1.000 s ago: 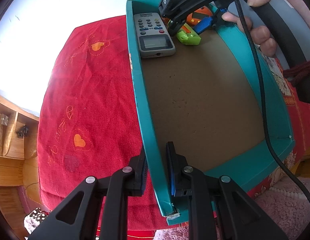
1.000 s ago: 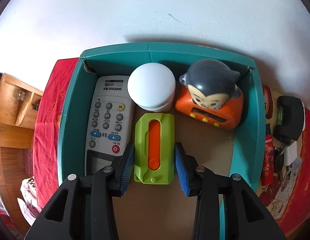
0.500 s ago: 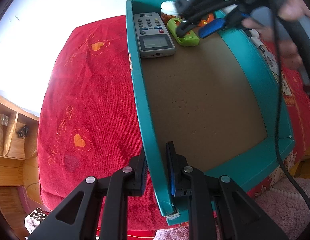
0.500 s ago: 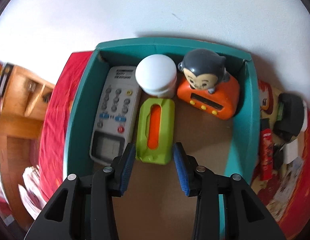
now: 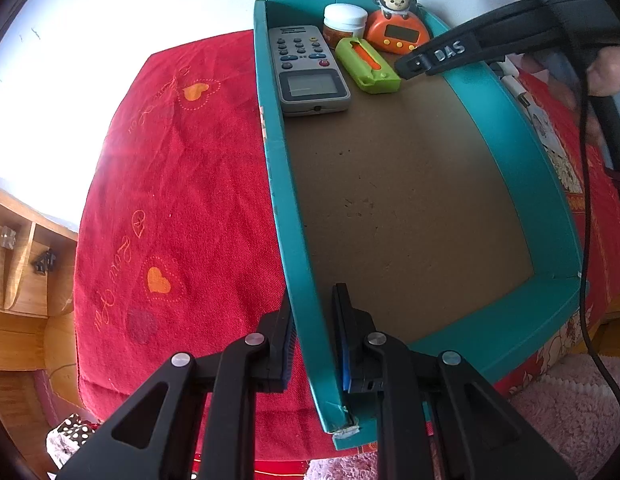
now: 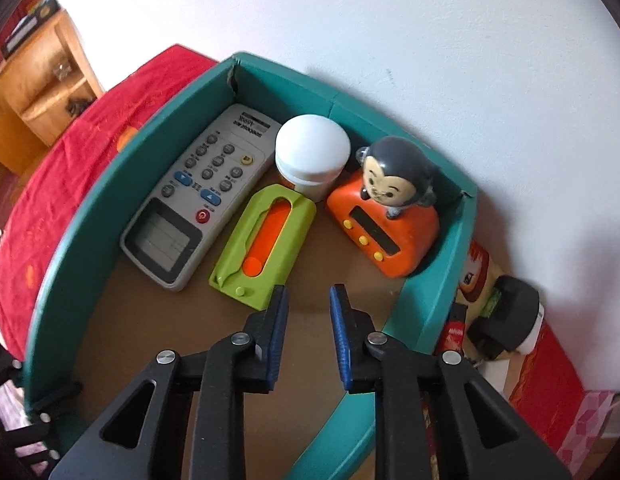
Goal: Organize objects
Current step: 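Set the box cutter beside the remote and open the right gripper, then move the right gripper to the white plug charger and grasp it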
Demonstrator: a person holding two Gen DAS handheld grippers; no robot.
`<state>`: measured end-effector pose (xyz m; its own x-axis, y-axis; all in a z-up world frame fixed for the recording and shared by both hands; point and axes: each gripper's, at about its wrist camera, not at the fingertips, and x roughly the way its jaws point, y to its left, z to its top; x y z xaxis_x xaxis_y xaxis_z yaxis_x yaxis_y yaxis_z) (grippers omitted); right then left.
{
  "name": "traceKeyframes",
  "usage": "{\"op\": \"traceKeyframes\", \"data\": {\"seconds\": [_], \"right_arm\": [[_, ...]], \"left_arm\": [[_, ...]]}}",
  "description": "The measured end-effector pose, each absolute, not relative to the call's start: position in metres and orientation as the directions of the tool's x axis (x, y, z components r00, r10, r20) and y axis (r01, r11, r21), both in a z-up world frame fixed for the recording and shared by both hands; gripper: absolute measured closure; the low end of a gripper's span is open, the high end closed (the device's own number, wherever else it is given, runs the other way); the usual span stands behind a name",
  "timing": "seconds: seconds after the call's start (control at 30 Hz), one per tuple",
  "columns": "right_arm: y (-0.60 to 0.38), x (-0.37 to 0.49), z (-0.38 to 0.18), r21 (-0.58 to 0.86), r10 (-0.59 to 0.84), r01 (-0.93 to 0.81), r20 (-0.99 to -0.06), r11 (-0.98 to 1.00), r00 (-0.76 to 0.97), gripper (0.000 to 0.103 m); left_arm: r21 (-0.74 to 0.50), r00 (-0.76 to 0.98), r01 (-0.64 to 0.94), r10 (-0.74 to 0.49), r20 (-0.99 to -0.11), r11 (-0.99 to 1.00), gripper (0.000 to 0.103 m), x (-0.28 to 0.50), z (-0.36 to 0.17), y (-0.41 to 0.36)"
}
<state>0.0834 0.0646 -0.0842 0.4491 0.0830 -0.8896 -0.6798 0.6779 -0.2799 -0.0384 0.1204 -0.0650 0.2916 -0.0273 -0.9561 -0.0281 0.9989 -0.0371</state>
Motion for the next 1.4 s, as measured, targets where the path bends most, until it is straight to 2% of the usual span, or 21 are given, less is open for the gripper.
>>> {"op": "traceKeyframes", "data": {"seconds": [0.37, 0.63, 0.87, 1.13, 1.17, 1.27, 1.4], "right_arm": [[0.067, 0.096, -0.089, -0.239, 0.113, -0.65, -0.885, 0.721, 0.451, 0.081], [0.032, 0.072, -0.059, -0.151, 0.2, -0.641, -0.874, 0.753, 0.442, 0.079], [-0.031, 0.053, -0.027, -0.102, 0.251, -0.593, -0.839, 0.799, 0.483, 0.073], [-0.123, 0.077, -0.033, -0.063, 0.179, -0.415, -0.836, 0.908, 0.518, 0.068], [-0.132, 0.079, -0.035, -0.055, 0.176, -0.401, -0.838, 0.914, 0.517, 0.067], [-0.15, 0.093, -0.047, -0.021, 0.175, -0.361, -0.847, 0.932, 0.502, 0.053], [-0.163, 0.111, -0.056, 0.022, 0.187, -0.324, -0.851, 0.946, 0.49, 0.052]], "left_arm": [[-0.034, 0.292, -0.027, -0.025, -0.956, 0.999, 0.089, -0.04, -0.065, 0.121], [-0.037, 0.295, -0.028, -0.027, -0.955, 0.999, 0.089, -0.041, -0.065, 0.121], [-0.036, 0.295, -0.028, -0.026, -0.955, 0.999, 0.089, -0.041, -0.065, 0.121], [-0.037, 0.297, -0.023, -0.028, -0.955, 0.999, 0.089, -0.042, -0.065, 0.119], [-0.037, 0.298, -0.021, -0.029, -0.954, 0.999, 0.089, -0.042, -0.065, 0.12], [-0.038, 0.299, -0.019, -0.031, -0.954, 0.999, 0.089, -0.043, -0.064, 0.12], [-0.035, 0.297, -0.023, -0.027, -0.955, 0.999, 0.089, -0.043, -0.064, 0.12]]}}
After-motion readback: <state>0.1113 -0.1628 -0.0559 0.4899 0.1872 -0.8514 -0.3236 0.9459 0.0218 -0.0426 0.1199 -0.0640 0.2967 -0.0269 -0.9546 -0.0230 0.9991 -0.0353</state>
